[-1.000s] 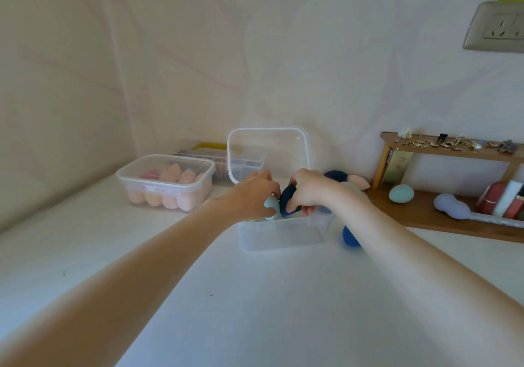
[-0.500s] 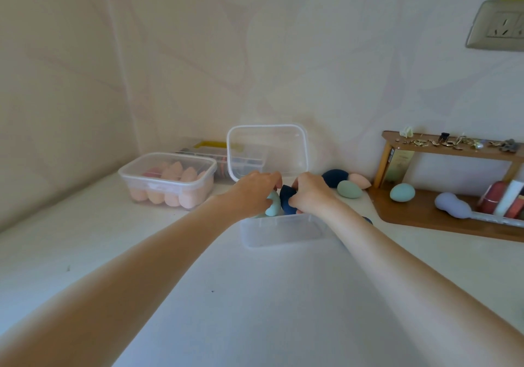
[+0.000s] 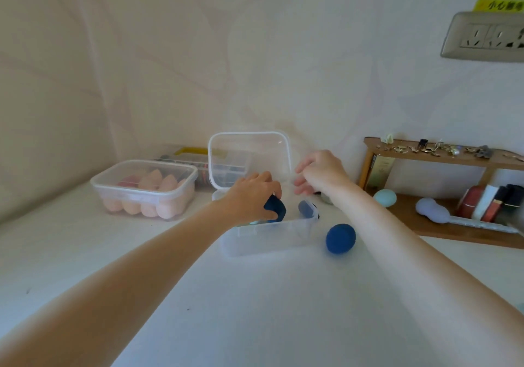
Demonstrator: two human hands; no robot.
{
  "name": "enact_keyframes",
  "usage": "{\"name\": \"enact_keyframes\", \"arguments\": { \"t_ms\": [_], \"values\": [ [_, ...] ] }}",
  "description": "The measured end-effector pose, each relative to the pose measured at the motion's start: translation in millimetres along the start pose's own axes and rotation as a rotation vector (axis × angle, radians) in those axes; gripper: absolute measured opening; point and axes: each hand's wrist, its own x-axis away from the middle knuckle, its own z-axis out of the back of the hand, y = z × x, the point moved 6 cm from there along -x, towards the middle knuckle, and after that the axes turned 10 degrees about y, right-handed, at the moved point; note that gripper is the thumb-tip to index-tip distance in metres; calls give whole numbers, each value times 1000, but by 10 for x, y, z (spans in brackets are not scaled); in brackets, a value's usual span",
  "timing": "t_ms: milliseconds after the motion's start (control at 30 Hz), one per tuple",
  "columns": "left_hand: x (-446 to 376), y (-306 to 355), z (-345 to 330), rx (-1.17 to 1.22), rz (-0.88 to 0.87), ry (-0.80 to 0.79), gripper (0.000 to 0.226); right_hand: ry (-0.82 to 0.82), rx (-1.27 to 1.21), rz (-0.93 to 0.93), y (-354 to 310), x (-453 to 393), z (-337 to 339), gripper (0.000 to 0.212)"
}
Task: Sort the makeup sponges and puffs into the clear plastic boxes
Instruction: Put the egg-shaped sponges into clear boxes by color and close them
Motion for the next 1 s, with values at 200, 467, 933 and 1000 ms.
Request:
{"name": "enact_keyframes", "arguments": {
  "t_ms": [200, 467, 933, 1000],
  "values": [
    [17, -3, -28, -4, -3, 10, 43, -193, 501, 16, 488, -221, -78, 26],
    [16, -8, -45, -27, -7, 20, 44, -165, 593, 90, 563, -279, -156, 37],
    [2, 19, -70, -6, -21, 6, 40, -65, 767, 142, 690, -692, -184, 32],
    [-6, 19, -79, -5, -27, 9, 41, -122, 854, 124, 803, -762, -271, 33]
  ]
}}
